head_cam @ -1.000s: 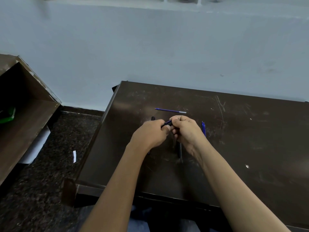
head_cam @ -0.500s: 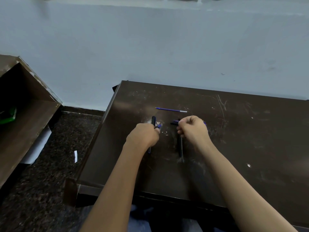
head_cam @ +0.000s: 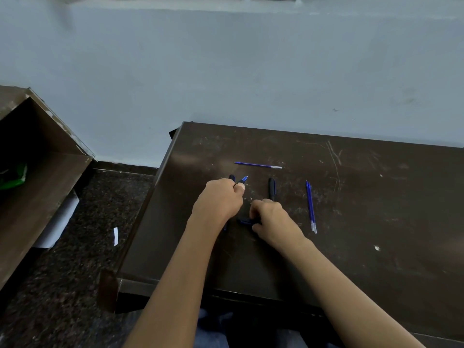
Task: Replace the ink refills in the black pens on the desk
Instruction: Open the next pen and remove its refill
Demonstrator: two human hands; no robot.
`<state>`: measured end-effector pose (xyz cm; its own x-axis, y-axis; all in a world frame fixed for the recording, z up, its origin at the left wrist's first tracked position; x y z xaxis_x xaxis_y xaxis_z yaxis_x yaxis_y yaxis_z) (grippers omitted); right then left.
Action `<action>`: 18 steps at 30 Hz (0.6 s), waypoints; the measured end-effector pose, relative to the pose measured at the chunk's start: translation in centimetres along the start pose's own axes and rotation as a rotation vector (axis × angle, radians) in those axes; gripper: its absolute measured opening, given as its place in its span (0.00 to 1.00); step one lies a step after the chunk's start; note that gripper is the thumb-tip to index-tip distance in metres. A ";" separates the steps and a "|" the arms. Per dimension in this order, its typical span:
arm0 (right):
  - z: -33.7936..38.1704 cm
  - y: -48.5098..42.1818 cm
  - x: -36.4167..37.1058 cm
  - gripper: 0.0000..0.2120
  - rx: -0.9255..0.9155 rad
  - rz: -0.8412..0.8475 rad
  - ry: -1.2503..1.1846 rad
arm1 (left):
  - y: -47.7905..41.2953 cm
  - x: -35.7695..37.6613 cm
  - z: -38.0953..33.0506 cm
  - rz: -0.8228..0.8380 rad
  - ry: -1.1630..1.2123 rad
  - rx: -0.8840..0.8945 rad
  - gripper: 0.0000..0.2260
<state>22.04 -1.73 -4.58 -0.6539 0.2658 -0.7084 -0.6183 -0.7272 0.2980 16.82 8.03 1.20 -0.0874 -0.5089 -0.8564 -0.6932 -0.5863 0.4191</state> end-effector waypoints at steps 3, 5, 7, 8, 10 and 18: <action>-0.3 -0.2 -1.1 0.09 0.057 -0.049 -0.120 | -0.1 0.2 0.0 0.033 -0.016 -0.006 0.15; -0.7 -0.1 -2.7 0.06 0.134 -0.152 -0.389 | -0.1 0.2 -0.3 0.048 -0.010 0.027 0.12; -1.2 0.0 -2.9 0.11 0.230 -0.163 -0.792 | -0.1 0.4 -0.7 0.052 0.041 0.082 0.10; -1.3 0.0 -2.6 0.13 0.265 -0.150 -0.972 | 0.0 0.7 -1.0 0.071 0.086 0.102 0.09; -1.3 0.1 -2.2 0.15 0.300 -0.150 -1.182 | 0.3 1.3 -1.4 0.121 0.157 0.130 0.08; -0.8 0.4 -2.8 0.05 0.316 -0.178 -1.492 | 0.6 1.1 -2.9 0.113 0.091 0.205 0.17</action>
<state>23.99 -3.29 -3.03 -0.2720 0.8448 0.4609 -0.6721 -0.5095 0.5373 18.38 5.29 1.34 -0.1146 -0.6243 -0.7728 -0.8138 -0.3871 0.4334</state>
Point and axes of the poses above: each hand's wrist, its own y-axis away from the middle knuckle, its own x-axis out of the palm, z = x × y, the point moved 10 cm from there along -y, towards the middle knuckle, and after that the axes turned 11 degrees about -y, right-handed, at the moved point
